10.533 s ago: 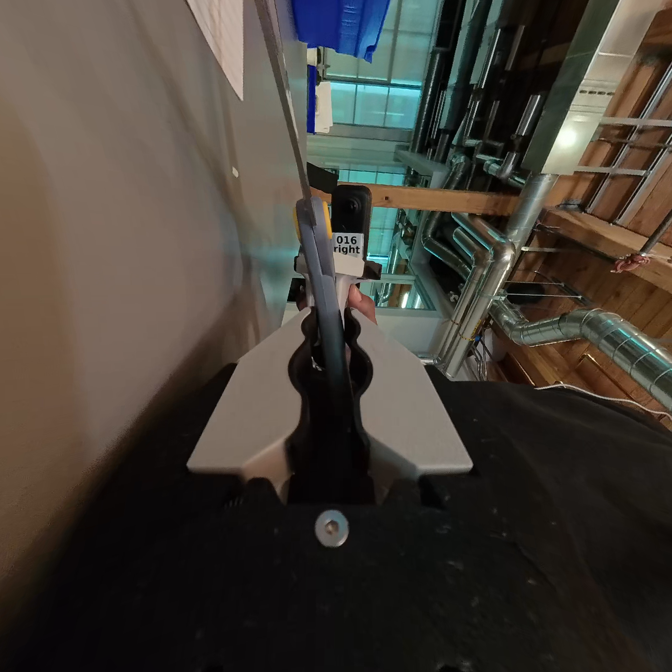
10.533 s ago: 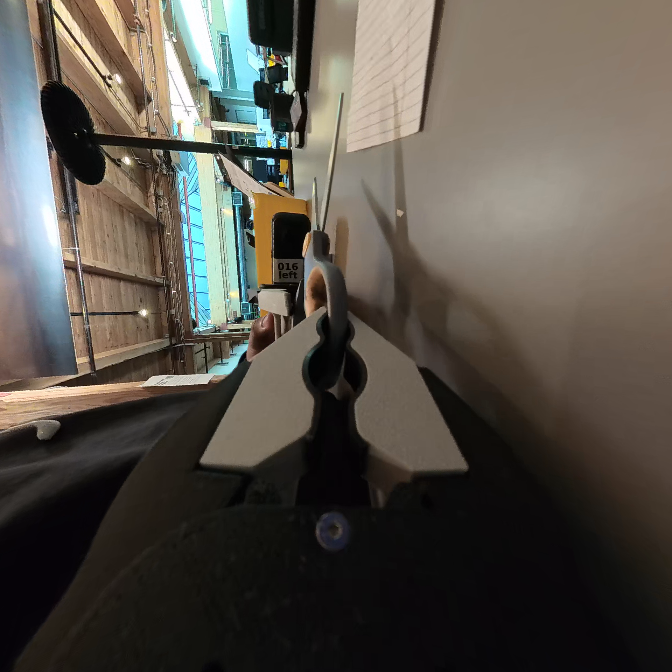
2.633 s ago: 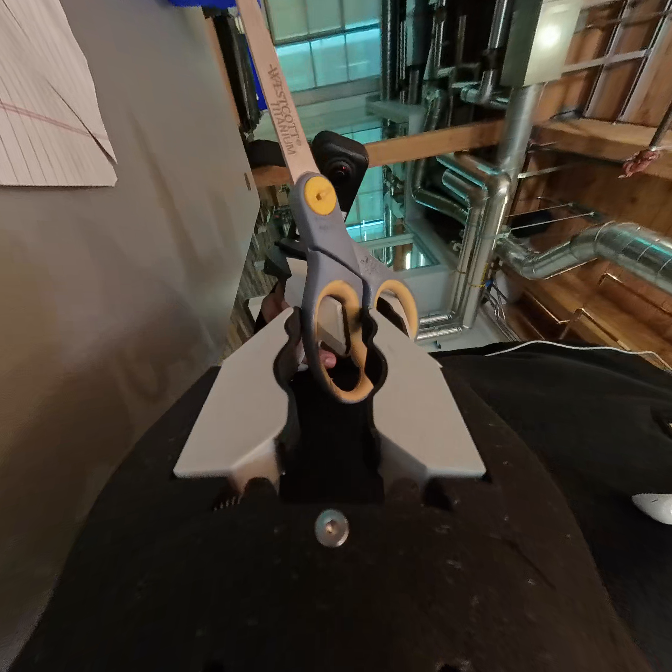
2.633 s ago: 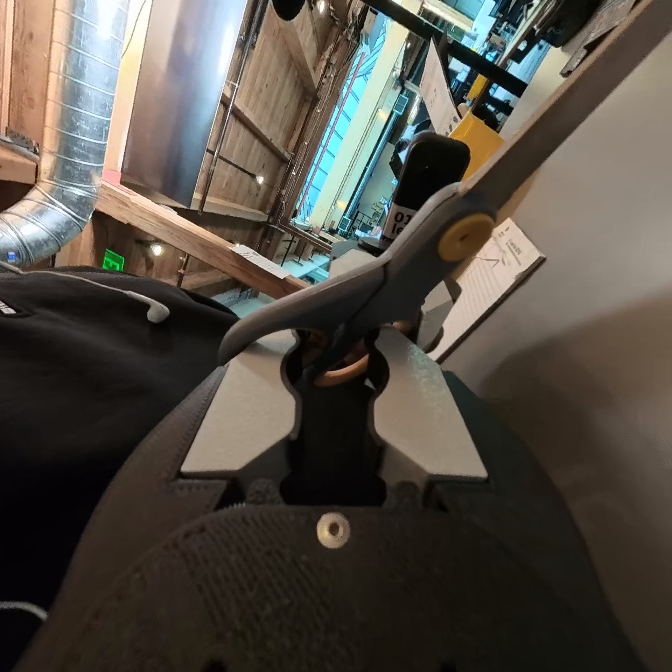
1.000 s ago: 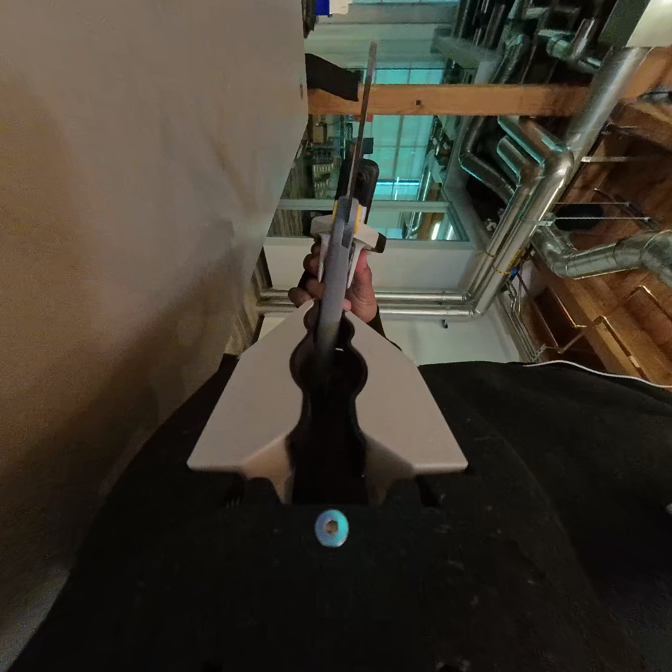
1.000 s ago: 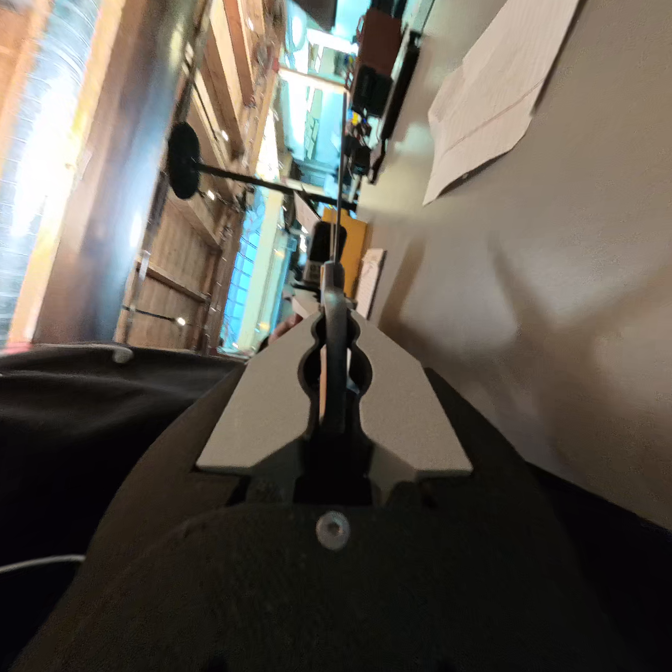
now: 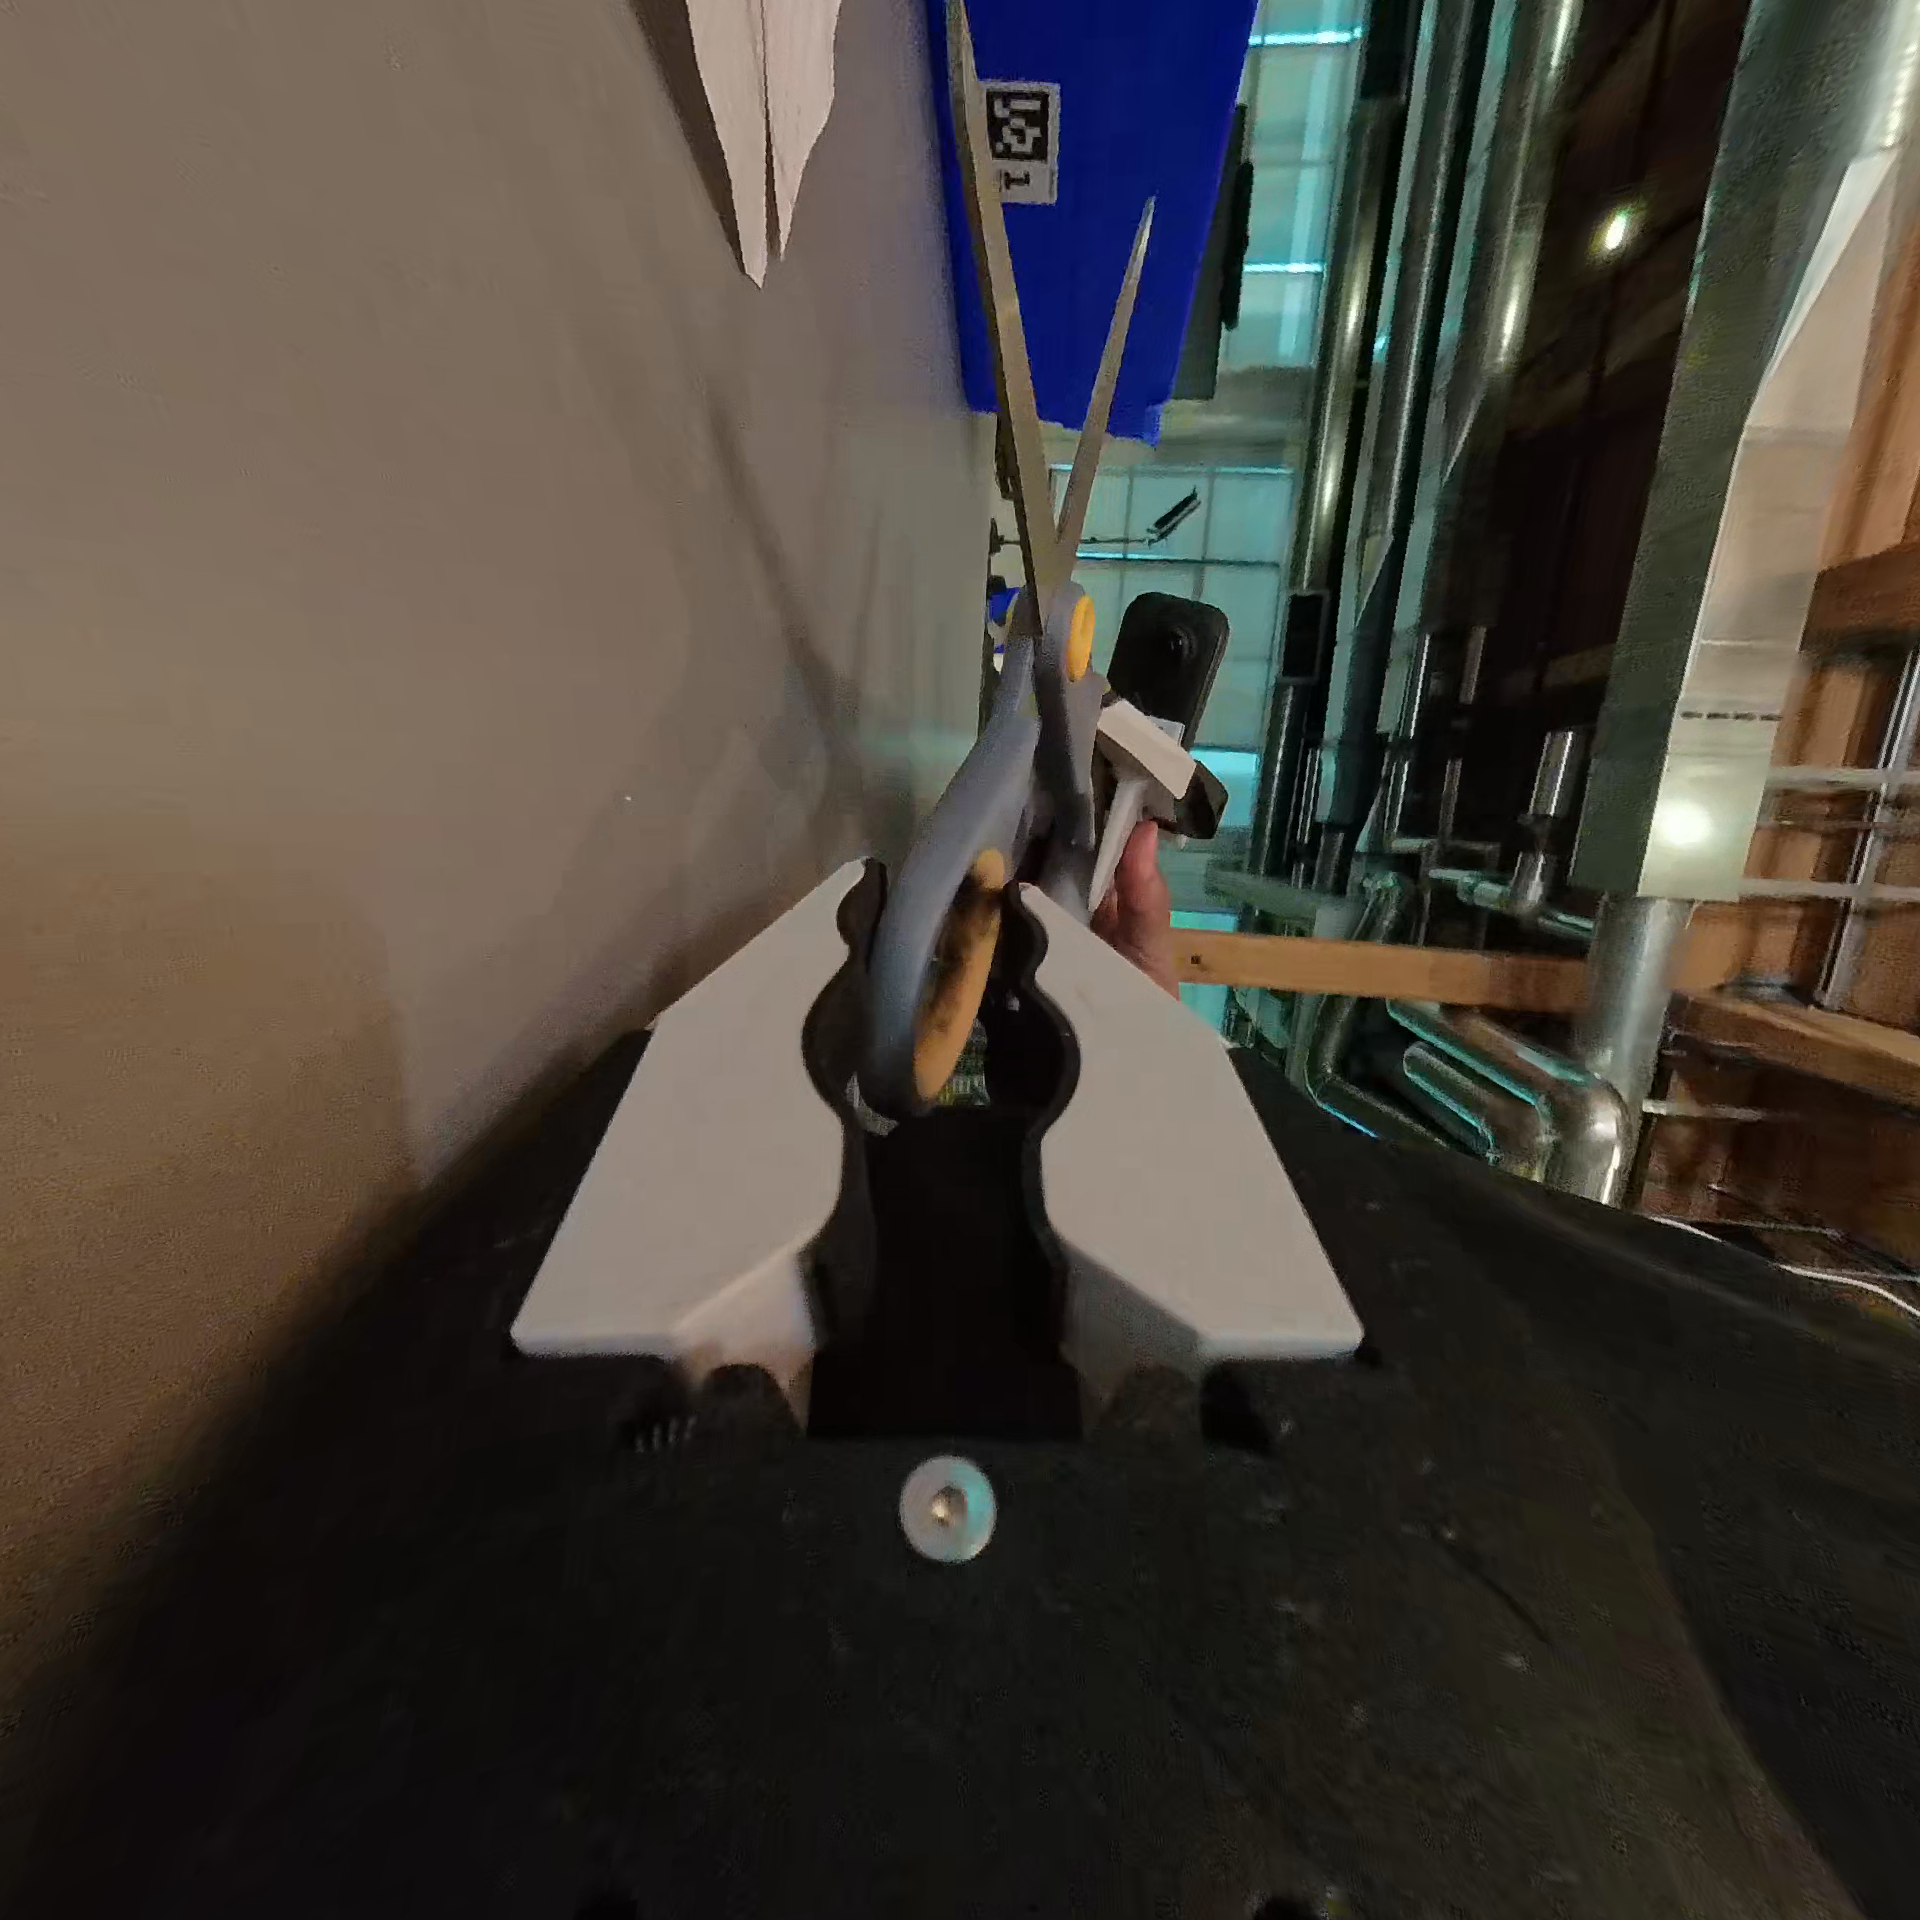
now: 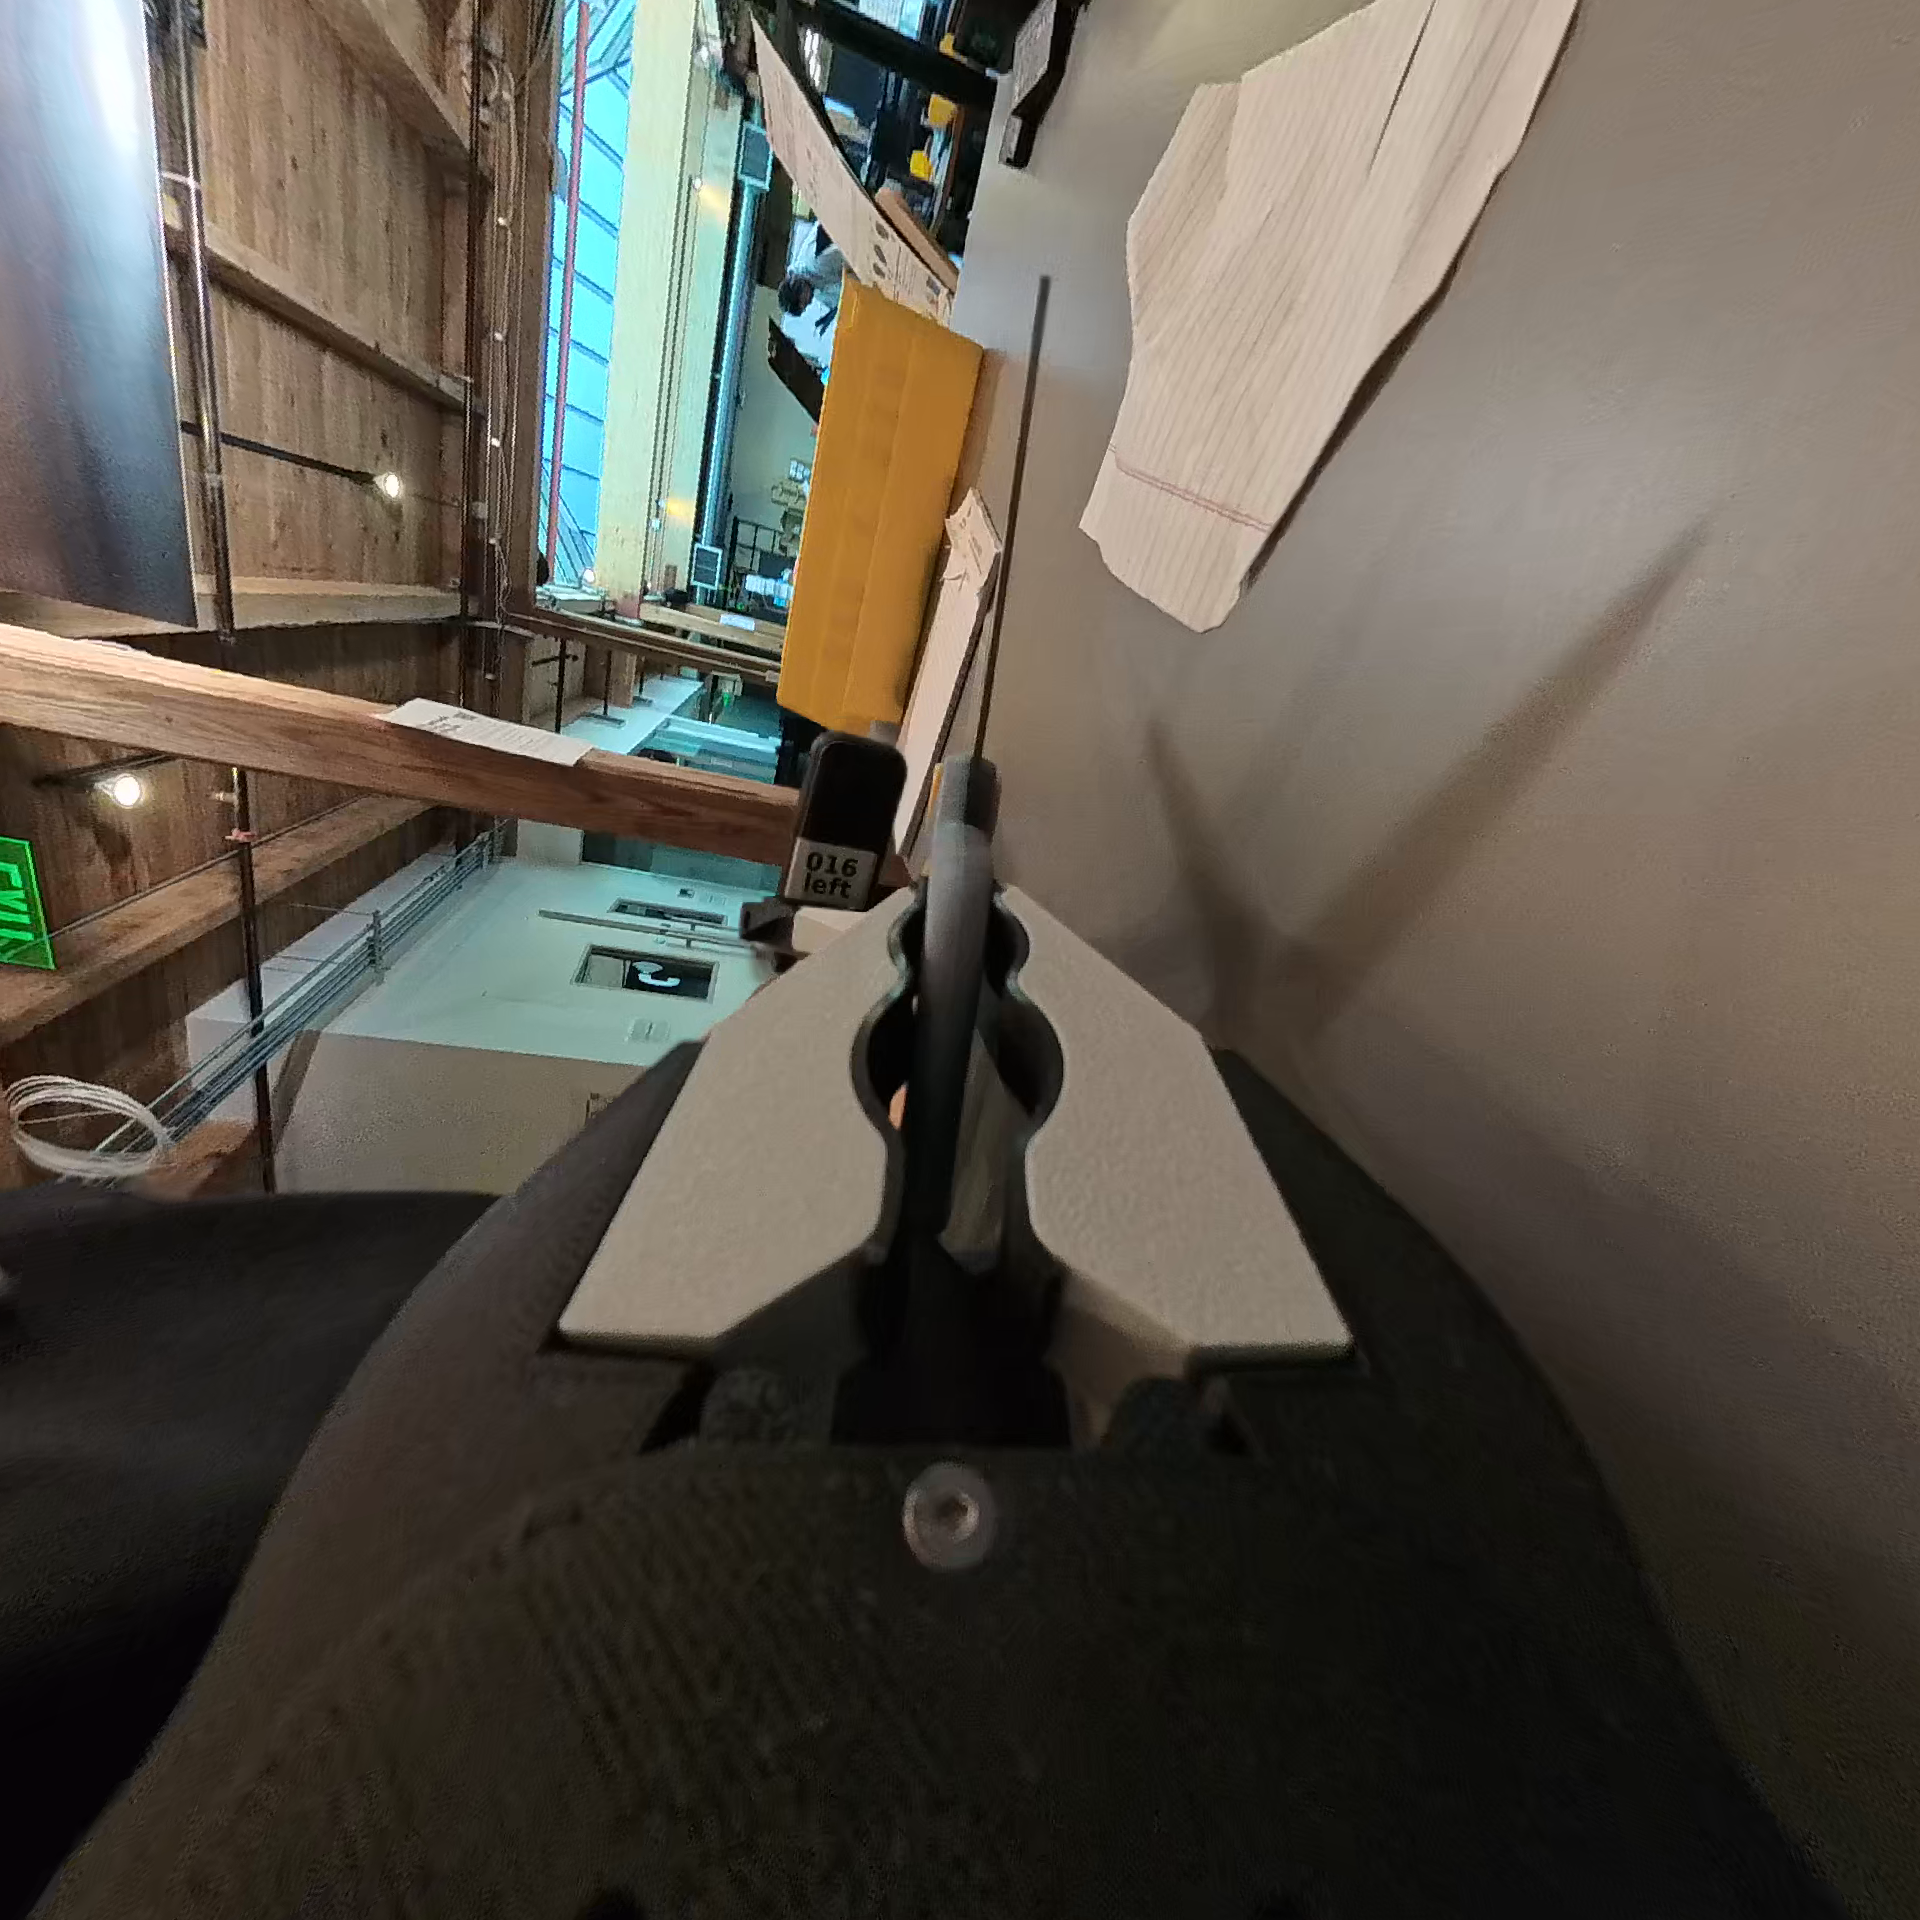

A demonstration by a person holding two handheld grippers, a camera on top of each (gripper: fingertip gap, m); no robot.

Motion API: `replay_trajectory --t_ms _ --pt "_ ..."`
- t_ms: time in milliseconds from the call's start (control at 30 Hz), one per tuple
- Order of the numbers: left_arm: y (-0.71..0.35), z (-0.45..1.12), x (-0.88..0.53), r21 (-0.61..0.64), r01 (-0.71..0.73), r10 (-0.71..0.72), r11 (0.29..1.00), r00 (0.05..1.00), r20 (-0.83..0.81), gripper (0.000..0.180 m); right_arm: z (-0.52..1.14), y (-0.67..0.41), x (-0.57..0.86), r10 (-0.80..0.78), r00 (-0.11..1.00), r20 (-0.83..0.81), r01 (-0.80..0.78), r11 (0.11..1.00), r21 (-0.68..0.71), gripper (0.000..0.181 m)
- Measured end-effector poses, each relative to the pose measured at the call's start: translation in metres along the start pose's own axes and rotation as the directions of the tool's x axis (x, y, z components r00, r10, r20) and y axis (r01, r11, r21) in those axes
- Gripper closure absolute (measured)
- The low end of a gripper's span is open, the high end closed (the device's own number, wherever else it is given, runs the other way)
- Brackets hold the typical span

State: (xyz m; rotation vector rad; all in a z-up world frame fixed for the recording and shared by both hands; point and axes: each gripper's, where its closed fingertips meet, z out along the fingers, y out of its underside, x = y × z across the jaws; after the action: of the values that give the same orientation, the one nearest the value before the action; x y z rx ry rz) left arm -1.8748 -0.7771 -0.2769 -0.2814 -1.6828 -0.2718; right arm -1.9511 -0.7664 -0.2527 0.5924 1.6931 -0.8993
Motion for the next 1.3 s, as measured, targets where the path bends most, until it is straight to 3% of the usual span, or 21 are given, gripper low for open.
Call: replay_trajectory --t_ms 367,1000,1267,1300 --pt "-0.036 0.001 -0.009 0.138 0.026 -0.033 0.990 0.998 0.053 0.157 0.034 -0.036 0.019 0.031 0.999 -0.022 -0.032 0.998 -0.047 0.172" --pt "-0.016 0.008 0.004 -0.123 0.139 -0.131 0.983 0.989 0.069 0.163 0.050 -0.031 0.033 0.230 0.971 -0.060 -0.229 0.973 0.009 0.172" --pt "-0.015 0.017 0.002 -0.060 0.121 -0.117 0.991 0.991 0.071 0.165 0.042 -0.028 0.035 0.230 0.971 -0.064 -0.233 0.972 -0.037 0.173" --pt "-0.016 0.017 0.000 -0.045 0.121 -0.118 0.992 0.990 0.074 0.172 0.044 -0.025 0.035 0.234 0.970 -0.060 -0.237 0.970 -0.058 0.173"
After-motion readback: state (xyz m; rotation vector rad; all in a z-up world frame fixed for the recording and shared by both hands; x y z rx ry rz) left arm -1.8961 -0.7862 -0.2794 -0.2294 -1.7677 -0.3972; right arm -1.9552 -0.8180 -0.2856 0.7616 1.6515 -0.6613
